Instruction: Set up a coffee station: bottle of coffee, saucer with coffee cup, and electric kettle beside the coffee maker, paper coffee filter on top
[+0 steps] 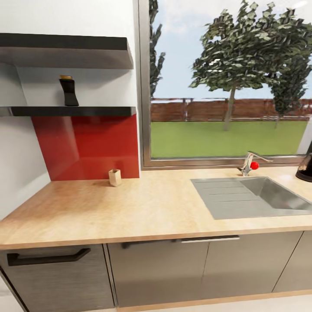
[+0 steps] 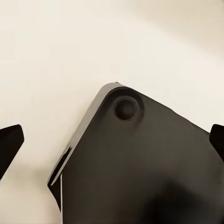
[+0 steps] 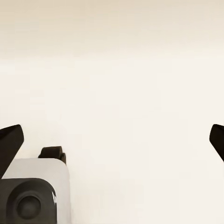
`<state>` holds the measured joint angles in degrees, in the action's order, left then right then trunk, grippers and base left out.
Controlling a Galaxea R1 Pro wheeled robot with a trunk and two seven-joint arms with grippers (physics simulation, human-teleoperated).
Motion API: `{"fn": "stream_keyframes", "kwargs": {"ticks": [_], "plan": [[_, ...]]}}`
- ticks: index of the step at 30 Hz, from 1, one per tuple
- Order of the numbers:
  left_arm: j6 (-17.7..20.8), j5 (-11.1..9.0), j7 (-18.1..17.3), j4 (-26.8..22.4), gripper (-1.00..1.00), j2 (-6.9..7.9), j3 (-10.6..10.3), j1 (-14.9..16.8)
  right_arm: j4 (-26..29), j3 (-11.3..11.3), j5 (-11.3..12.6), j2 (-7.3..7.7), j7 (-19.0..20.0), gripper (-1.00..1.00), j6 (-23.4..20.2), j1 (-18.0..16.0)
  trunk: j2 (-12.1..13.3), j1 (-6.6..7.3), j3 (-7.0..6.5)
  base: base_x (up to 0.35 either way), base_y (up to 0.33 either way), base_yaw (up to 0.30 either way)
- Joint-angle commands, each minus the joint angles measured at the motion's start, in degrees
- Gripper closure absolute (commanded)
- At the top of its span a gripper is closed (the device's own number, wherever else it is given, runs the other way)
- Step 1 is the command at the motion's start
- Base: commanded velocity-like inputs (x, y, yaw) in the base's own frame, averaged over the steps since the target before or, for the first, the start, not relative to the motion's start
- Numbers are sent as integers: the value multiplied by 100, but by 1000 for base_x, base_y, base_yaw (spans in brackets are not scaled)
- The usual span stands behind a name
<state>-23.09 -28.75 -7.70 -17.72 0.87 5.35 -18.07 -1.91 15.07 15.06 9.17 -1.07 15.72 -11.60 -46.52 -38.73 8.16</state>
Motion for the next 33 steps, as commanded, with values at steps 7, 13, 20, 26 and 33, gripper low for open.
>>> {"fn": "stream_keyframes", "kwargs": {"ticks": [7, 13, 20, 26, 33], "plan": [[-1, -60, -56, -4, -100, 0, 14, -3, -20, 49, 43, -2, -7, -100, 36, -9, -6, -1, 7, 0, 344, 0], [-2, -60, -56, -1, -100, 1, 13, 1, -20, 49, 44, -2, -9, -100, 36, -9, -6, -1, 7, 0, 344, 0], [-2, -60, -56, 4, -100, -2, 11, -1, -20, 49, 42, -2, -8, -100, 37, -9, -6, -1, 7, 0, 344, 0], [-2, -60, -56, 5, -100, -3, 10, 2, -20, 49, 43, -2, -9, -100, 37, -9, -6, -1, 7, 0, 344, 0], [-2, -60, -56, 5, -100, -7, 10, -1, -20, 49, 41, -2, -11, -100, 37, -9, -6, -1, 7, 0, 344, 0]]}}
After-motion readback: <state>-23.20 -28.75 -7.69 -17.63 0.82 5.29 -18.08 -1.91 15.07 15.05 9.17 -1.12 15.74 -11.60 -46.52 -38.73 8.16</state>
